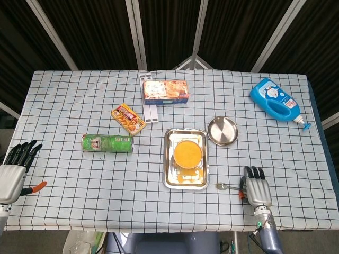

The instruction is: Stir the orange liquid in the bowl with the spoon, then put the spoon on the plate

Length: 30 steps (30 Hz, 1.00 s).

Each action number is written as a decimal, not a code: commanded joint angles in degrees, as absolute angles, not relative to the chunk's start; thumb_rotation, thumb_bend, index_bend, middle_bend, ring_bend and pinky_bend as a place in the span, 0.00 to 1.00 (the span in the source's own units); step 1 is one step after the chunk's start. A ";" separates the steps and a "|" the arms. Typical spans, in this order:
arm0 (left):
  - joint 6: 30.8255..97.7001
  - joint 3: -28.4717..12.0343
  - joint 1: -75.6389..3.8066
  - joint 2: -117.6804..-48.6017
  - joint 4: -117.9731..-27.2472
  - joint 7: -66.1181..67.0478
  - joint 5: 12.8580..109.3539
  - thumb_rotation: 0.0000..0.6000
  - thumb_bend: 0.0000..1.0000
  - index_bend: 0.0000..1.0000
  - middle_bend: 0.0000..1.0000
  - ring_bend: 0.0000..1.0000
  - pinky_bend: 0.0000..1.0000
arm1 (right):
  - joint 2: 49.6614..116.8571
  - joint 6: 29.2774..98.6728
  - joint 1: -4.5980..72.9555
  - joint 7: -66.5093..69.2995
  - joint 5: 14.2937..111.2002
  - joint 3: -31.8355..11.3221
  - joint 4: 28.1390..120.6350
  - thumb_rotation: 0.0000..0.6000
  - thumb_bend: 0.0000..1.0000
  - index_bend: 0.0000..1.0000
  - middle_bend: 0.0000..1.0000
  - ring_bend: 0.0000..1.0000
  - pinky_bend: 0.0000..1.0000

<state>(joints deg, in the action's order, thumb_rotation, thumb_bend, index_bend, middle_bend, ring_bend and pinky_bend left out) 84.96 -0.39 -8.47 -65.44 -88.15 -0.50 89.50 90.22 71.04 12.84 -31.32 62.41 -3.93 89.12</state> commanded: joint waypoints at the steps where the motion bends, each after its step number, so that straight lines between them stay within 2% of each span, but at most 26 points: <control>1: 84.96 -0.42 -8.45 -65.45 -88.15 -0.48 89.53 1.00 0.00 0.00 0.00 0.00 0.00 | 90.19 71.05 12.90 -31.35 62.28 -3.93 89.08 1.00 0.41 0.55 0.13 0.00 0.00; 13: 84.79 -0.57 -8.38 -65.44 -88.14 -0.60 89.55 1.00 0.00 0.00 0.00 0.00 0.00 | 89.75 71.71 12.97 -30.66 63.12 -3.63 89.85 1.00 0.41 0.63 0.17 0.00 0.00; 30: 84.54 -0.68 -8.33 -65.41 -88.13 -0.93 89.55 1.00 0.00 0.00 0.00 0.00 0.00 | 85.84 73.09 13.93 -31.91 64.34 -4.45 95.95 1.00 0.41 0.65 0.18 0.00 0.00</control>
<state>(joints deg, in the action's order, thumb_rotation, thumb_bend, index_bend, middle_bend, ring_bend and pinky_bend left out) 84.58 -0.68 -8.33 -65.41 -88.10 -0.88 89.58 85.98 73.03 13.86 -31.85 64.29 -4.44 95.79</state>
